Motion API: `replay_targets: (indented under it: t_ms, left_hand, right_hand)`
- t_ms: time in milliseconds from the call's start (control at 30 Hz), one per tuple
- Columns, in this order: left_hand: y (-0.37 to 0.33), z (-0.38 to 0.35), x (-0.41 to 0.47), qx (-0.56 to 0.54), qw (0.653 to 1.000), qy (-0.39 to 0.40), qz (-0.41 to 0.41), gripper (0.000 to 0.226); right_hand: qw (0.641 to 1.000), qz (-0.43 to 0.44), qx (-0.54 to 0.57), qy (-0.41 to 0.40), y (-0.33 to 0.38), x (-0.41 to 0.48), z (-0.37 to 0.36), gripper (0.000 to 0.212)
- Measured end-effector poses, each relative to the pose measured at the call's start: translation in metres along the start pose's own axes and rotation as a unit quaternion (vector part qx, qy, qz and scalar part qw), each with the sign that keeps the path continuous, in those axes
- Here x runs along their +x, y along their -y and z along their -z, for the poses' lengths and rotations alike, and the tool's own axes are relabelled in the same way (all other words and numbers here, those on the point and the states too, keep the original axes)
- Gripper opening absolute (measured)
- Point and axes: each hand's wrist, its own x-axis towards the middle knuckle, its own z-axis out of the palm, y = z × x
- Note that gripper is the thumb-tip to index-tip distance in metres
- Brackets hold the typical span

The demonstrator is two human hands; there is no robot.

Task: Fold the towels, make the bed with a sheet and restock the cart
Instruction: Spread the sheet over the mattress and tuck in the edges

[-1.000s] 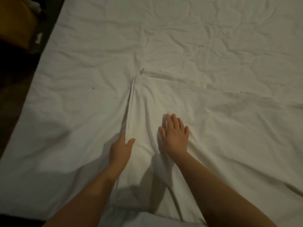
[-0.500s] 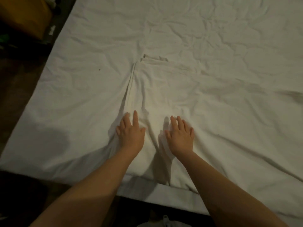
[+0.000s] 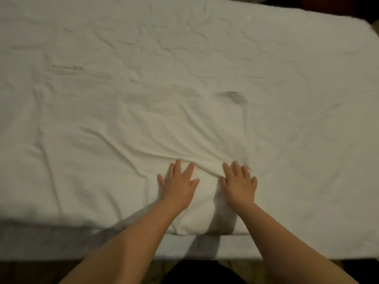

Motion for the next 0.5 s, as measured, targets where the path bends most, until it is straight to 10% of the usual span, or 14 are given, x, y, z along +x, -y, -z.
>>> replay_targets:
  t_ms: [233, 333, 500]
  left_hand:
    - [-0.102, -0.039, 0.003, -0.014, 1.000, 0.012, 0.010, 0.057]
    - [-0.112, -0.036, 0.007, -0.049, 0.998, 0.031, 0.018, 0.058]
    - [-0.107, -0.014, 0.002, -0.182, 0.982, 0.042, -0.001, 0.059]
  right_hand:
    - [0.954, -0.037, 0.295, 0.035, -0.092, 0.036, 0.017, 0.086]
    - [0.908, -0.063, 0.403, 0.092, -0.095, 0.042, 0.026, 0.060]
    - [0.932, -0.058, 0.326, 0.145, -0.073, 0.038, 0.031, 0.041]
